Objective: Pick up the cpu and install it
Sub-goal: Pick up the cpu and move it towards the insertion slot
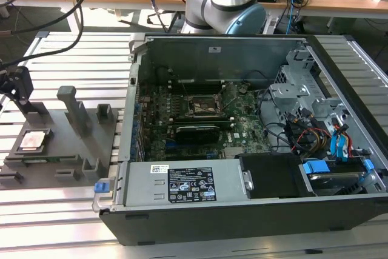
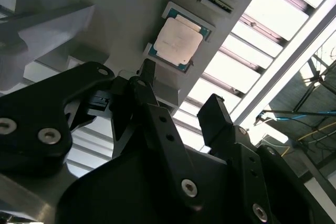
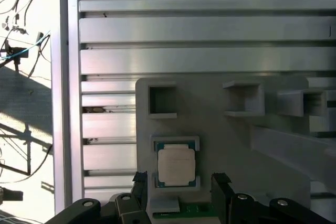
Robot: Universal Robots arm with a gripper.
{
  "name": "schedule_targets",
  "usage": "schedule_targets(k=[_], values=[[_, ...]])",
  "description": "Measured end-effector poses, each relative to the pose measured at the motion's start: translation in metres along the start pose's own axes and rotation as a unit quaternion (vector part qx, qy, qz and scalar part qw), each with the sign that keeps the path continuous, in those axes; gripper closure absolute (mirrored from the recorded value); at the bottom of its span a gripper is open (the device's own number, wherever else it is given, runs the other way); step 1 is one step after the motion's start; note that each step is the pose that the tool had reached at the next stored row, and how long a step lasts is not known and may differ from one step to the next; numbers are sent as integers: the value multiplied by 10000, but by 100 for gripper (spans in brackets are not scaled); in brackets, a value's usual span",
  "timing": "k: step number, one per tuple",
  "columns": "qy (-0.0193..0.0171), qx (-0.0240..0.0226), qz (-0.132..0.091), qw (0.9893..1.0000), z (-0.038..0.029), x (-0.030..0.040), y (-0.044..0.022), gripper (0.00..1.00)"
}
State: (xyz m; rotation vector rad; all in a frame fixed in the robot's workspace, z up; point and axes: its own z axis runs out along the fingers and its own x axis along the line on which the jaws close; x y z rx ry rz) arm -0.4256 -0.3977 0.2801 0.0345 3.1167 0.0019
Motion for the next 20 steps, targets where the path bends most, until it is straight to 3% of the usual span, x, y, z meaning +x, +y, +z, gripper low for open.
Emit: schedule_targets(k=[15, 16, 18, 20], values=[[-1, 9, 0, 10000, 88, 2, 0, 40], [0, 18, 0, 10000, 90, 2, 0, 40], [-3, 115, -3, 9999, 97, 1, 0, 40], [-2, 137, -8, 9999, 104, -1, -1, 40]])
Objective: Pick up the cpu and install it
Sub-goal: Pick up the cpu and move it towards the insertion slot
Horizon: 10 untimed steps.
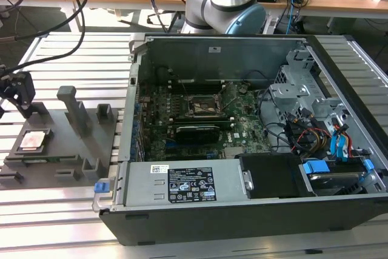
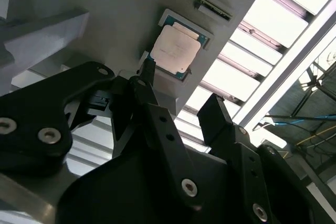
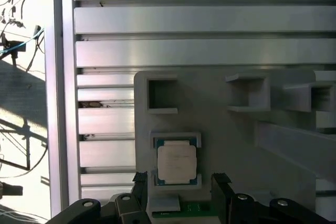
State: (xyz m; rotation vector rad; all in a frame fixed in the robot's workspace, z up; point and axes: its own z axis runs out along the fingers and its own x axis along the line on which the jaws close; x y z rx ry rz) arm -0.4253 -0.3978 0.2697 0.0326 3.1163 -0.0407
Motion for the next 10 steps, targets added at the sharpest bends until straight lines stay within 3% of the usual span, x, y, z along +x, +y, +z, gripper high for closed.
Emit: schedule_targets(k=[4, 10], values=[[-6, -5, -187, 9998, 11, 1, 1, 40], [-6, -5, -197, 9998, 32, 1, -2, 40]])
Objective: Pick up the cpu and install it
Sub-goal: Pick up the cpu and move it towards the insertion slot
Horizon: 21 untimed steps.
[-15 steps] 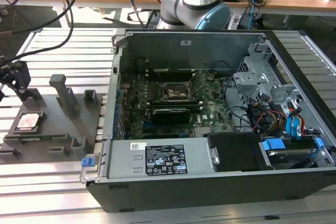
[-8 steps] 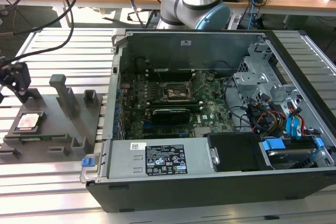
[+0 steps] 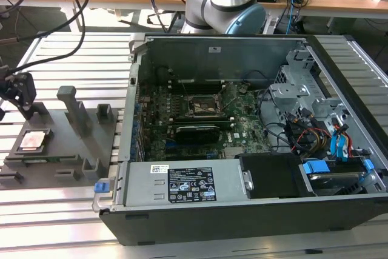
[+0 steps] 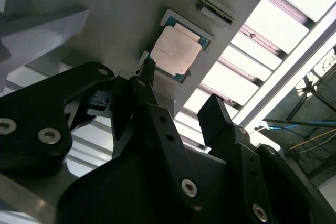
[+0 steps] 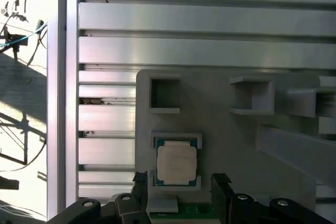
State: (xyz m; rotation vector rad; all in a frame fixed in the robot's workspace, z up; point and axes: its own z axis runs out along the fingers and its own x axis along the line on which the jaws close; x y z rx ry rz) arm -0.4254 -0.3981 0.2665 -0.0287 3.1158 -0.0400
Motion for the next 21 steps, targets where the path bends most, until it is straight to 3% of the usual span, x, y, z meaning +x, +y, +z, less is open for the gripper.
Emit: schedule_targets(k=[21], values=[[0, 0, 0, 10000, 99, 3, -8, 40]])
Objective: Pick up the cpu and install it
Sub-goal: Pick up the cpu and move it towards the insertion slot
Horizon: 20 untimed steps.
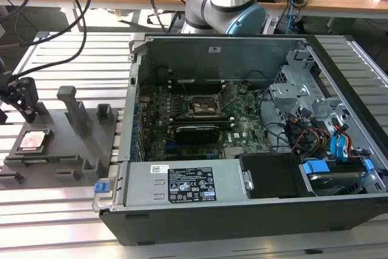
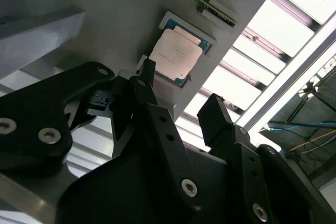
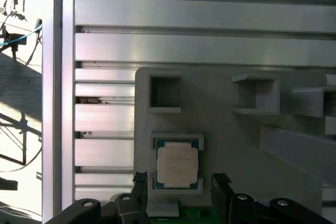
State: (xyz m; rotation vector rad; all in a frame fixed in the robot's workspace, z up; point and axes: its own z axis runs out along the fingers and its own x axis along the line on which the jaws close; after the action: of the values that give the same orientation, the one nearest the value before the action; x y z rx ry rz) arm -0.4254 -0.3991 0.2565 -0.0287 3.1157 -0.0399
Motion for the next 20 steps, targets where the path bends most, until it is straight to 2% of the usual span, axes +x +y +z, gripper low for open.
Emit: schedule_targets(k=[20], values=[[0, 0, 0, 10000, 75, 2, -1, 40]])
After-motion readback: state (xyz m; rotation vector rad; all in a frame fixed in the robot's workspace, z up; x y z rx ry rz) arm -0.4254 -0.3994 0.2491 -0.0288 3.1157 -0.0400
